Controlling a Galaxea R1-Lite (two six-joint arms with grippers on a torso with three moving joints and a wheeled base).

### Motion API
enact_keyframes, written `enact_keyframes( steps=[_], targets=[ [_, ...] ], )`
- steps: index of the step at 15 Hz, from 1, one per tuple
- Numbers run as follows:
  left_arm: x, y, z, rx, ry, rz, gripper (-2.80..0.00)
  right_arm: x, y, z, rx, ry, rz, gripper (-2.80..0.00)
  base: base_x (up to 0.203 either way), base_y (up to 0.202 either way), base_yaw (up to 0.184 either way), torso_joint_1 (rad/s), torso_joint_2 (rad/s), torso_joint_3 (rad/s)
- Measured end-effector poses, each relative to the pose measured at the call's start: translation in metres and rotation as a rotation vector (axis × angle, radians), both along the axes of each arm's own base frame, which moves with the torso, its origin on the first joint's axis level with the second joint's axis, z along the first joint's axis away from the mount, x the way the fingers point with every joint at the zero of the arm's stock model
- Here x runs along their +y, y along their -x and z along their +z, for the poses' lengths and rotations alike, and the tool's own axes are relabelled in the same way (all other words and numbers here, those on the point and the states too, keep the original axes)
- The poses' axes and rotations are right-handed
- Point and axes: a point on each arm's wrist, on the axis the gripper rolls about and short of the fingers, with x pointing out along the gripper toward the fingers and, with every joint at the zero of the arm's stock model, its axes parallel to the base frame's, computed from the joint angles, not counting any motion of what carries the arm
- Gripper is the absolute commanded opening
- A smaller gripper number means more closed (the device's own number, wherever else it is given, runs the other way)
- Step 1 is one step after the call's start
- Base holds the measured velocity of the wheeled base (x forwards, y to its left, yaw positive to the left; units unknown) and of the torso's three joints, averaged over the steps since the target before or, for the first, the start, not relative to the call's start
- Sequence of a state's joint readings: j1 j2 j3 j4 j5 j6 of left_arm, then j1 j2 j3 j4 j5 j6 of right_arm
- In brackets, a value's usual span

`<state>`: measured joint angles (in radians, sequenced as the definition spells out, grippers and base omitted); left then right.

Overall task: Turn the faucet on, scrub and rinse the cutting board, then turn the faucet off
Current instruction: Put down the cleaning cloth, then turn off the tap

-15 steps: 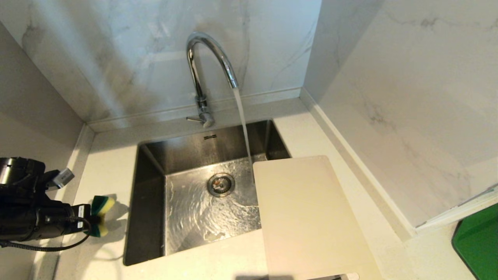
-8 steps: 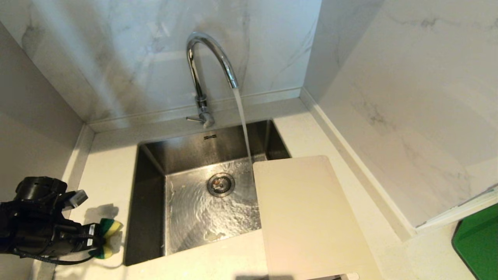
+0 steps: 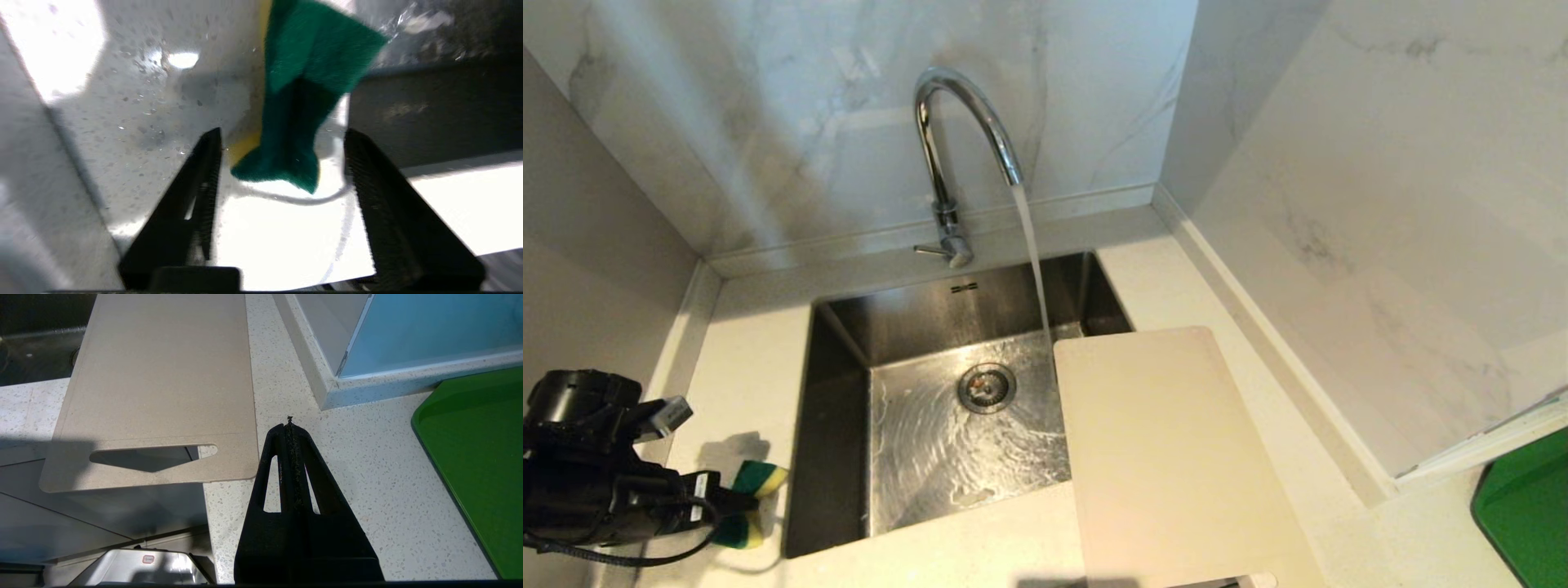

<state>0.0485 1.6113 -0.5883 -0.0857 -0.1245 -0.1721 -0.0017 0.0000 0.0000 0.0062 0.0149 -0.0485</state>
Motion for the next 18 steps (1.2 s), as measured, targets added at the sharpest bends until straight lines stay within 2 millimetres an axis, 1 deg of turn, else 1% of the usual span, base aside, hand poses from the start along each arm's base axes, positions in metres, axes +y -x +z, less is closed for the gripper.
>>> enact_keyframes(
  steps=[1,2,3,5,6,8,10,11,13,15,18],
  targets=[
    [0.000,0.004,0.006,-0.020,-0.001,0.001,0.00,0.000,0.000,0.000,0.000,0.000,0.000,-2.80,0.000,0.000,0.000,0.000,0.00,0.000],
    [0.000,0.007,0.015,-0.045,-0.002,0.002,-2.80,0.000,0.000,0.000,0.000,-0.001,0.000,-2.80,0.000,0.000,0.000,0.000,0.00,0.000],
    [0.000,0.009,0.024,-0.074,-0.001,0.003,-2.80,0.000,0.000,0.000,0.000,0.000,0.000,-2.80,0.000,0.000,0.000,0.000,0.00,0.000],
    [-0.002,0.012,0.051,-0.151,0.002,-0.005,-2.80,0.000,0.000,0.000,-0.001,0.000,0.000,-2.80,0.000,0.000,0.000,0.000,0.00,0.000],
    [-0.005,0.014,0.066,-0.191,0.008,-0.022,-2.80,0.000,0.000,0.000,-0.002,0.000,0.000,-2.80,0.000,0.000,0.000,0.000,0.00,0.000],
    [-0.021,0.015,0.092,-0.282,0.047,-0.101,-2.80,0.000,0.000,0.000,-0.002,0.000,0.000,-2.80,0.000,0.000,0.000,0.000,0.00,0.000],
    [-0.041,0.013,0.110,-0.354,0.111,-0.198,-2.80,0.000,0.000,0.000,-0.002,0.000,0.000,-2.80,0.000,0.000,0.000,0.000,0.00,0.000],
    [-0.051,0.009,0.117,-0.394,0.149,-0.235,-2.80,0.000,0.000,0.000,-0.002,0.000,0.000,-2.80,0.000,0.000,0.000,0.000,0.00,0.000],
    [-0.068,-0.005,0.127,-0.497,0.223,-0.267,-2.80,0.000,0.000,0.000,-0.003,0.001,0.000,-2.80,0.000,0.000,0.000,0.000,0.00,0.000],
    [-0.085,-0.024,0.129,-0.592,0.302,-0.281,-2.80,0.000,0.000,0.000,-0.003,0.001,0.000,-2.80,0.000,0.000,0.000,0.000,0.00,0.000],
    [-0.108,-0.052,0.118,-0.688,0.371,-0.308,-2.80,0.000,0.000,0.000,-0.003,0.001,0.000,-2.80,0.000,0.000,0.000,0.000,0.00,0.000]
  ],
)
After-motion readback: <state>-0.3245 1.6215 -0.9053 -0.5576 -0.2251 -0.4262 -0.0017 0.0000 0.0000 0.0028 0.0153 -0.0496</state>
